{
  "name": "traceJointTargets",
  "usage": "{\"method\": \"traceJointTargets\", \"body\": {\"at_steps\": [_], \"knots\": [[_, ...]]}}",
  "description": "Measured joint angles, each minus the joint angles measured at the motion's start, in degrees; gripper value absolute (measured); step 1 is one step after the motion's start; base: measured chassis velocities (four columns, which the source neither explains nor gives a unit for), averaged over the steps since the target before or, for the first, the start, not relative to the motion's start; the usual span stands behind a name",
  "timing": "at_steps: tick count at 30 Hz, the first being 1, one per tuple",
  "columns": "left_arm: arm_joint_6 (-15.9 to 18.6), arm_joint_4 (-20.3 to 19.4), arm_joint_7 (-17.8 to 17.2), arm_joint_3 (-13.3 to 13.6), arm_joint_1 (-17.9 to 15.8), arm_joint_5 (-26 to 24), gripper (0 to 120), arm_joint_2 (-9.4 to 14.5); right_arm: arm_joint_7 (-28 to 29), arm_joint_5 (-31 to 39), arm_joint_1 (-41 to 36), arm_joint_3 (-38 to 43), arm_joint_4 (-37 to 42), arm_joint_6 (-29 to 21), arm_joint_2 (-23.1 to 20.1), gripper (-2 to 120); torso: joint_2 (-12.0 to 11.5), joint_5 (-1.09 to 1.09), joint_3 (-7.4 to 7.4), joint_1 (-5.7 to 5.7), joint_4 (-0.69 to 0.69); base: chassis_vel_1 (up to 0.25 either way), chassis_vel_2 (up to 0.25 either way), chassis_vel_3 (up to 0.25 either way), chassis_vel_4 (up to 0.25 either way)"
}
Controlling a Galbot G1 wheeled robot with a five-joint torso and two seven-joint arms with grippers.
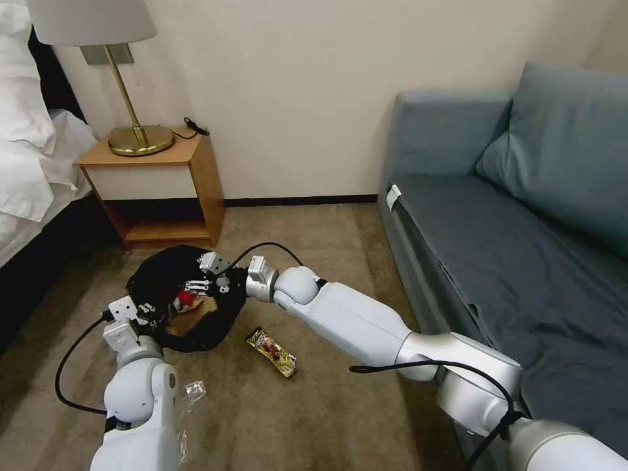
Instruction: Pick up the trash bin, then pick up the garbage on the floor and place it into the trash bin.
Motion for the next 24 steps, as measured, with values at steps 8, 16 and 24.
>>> {"method": "traceJointTargets", "body": {"at_steps": [8,16,24], "knots": [[0.00,0.50,0.00,0.01,0.02,-0.06,2,-0.05,2.61,0.10,0.85,1.63,0.66,-0.38,0.04,92,0.00,0.00,0.00,0.00,0.00,0.000,0.000,0.000,0.000],[-0.03,0.87,-0.01,-0.23,0.04,-0.25,2,0.05,8.16,-0.58,2.29,6.72,-0.26,-2.67,0.41,100,0.00,0.01,0.00,0.00,0.00,0.000,0.000,0.000,0.000],[-0.06,0.09,0.09,-0.79,0.62,-0.87,2,0.57,11.90,-6.57,3.19,12.84,-6.70,-4.69,-1.71,100,0.00,0.01,0.00,0.00,-0.01,0.000,0.000,0.000,0.000]]}}
